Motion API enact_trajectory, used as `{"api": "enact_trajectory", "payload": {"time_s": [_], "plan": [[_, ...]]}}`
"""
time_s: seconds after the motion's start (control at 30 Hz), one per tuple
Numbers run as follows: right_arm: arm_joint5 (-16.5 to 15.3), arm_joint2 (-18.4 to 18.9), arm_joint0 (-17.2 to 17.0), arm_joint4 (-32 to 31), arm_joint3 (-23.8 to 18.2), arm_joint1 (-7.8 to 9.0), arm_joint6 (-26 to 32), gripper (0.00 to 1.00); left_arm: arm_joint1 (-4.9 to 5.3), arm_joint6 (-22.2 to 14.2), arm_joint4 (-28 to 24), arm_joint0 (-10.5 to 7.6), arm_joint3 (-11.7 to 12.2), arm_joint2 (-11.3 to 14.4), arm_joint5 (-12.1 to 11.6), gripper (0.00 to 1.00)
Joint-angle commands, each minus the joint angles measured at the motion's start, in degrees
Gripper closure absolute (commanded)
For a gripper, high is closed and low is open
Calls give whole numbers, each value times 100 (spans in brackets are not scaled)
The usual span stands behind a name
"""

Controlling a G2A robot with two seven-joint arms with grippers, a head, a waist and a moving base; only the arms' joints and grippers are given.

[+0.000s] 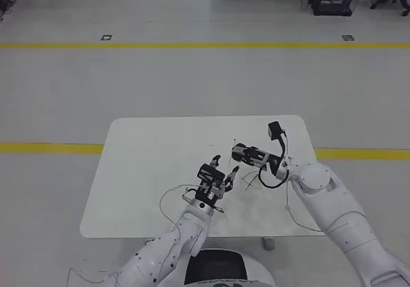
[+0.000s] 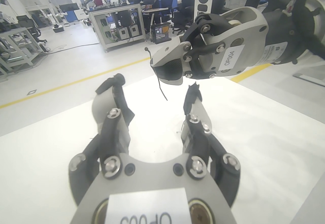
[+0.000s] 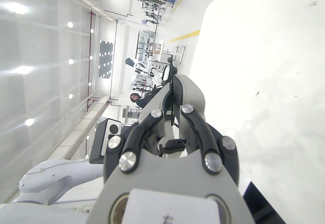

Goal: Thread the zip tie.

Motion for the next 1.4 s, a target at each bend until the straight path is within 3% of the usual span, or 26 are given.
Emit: {"api": "enact_trajectory", "payload": {"time_s": [0.0,0.13,0.67,1.37], "plan": [[-3,2,2,-5,7,-4,10,100,-6,-4,15,-3,14,-6,-9,73],[-37,8,8,-4,33,-12,54,100,-21,-17,41,-5,38,-12,-39,80],[-89,-37,49,-41,128,-45,282,100,-74,44,75,22,82,-63,-75,89],[-109,7,25,-36,145,-70,339,100,-116,44,148,97,63,-156,-101,87]]}}
